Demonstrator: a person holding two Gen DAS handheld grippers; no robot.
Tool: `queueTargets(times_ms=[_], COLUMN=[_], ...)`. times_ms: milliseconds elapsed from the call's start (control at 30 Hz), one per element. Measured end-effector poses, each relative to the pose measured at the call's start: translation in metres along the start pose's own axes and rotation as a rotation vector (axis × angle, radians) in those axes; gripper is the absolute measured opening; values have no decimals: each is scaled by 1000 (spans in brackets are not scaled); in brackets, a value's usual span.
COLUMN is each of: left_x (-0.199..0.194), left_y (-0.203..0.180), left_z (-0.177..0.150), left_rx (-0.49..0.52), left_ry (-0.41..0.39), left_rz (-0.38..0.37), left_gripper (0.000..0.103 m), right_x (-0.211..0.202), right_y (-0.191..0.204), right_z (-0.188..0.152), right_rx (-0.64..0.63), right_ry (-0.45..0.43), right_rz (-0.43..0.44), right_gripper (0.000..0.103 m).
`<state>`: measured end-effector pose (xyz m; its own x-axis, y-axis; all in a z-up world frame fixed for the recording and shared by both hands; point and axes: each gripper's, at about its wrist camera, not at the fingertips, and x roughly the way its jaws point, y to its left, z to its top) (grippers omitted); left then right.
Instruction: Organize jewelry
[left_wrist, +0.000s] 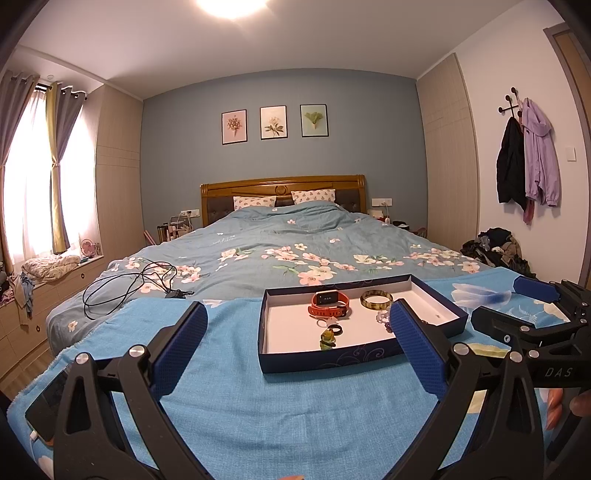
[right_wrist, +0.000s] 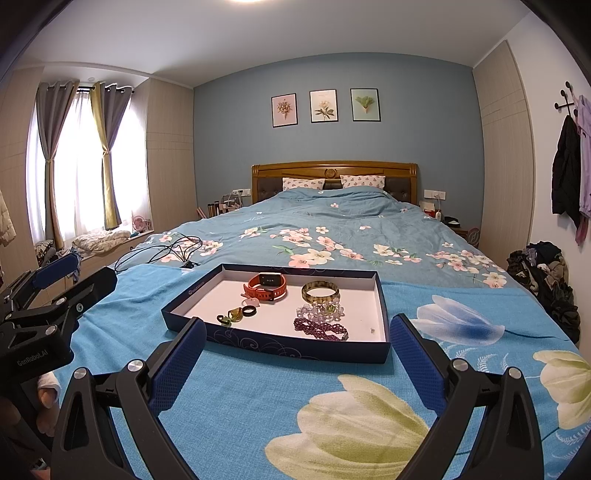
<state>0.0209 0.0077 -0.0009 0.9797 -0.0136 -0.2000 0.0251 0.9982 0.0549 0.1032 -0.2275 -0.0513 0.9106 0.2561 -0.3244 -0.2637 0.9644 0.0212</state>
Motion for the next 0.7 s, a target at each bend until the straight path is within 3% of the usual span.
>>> queueTargets(times_ms=[700], left_x=[0], left_y=[-1], left_z=[-3], left_rx=[-1], left_ry=[1], left_rz=[2], left_gripper=[97], right_x=[0], right_y=[0], right_z=[-2], right_rx=[-2], right_ry=[1], right_rz=[-2], right_gripper=[96])
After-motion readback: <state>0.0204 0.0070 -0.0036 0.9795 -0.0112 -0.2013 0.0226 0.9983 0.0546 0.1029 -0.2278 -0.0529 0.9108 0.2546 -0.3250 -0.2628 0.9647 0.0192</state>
